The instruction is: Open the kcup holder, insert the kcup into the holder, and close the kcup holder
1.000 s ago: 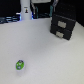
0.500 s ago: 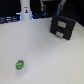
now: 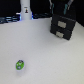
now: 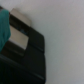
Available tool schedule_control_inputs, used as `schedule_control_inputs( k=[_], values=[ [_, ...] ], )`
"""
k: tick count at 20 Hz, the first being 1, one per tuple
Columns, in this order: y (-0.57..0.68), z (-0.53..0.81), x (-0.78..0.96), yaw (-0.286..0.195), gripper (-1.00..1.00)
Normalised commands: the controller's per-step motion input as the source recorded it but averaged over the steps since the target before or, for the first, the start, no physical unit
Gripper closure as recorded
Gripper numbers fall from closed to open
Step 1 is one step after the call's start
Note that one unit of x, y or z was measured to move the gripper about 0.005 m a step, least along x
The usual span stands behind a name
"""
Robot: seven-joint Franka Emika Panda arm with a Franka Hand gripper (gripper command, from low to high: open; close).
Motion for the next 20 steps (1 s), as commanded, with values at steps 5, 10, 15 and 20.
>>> schedule_control_inputs(
  k=[5,10,15,20],
  values=[
    [0.60,-0.32,-0.29,-0.153,-1.00],
    [0.48,-0.37,-0.29,-0.162,-1.00],
    [0.31,-0.38,-0.37,-0.175,-1.00],
    [0.07,-0.46,-0.45,-0.147,-1.00]
  ],
)
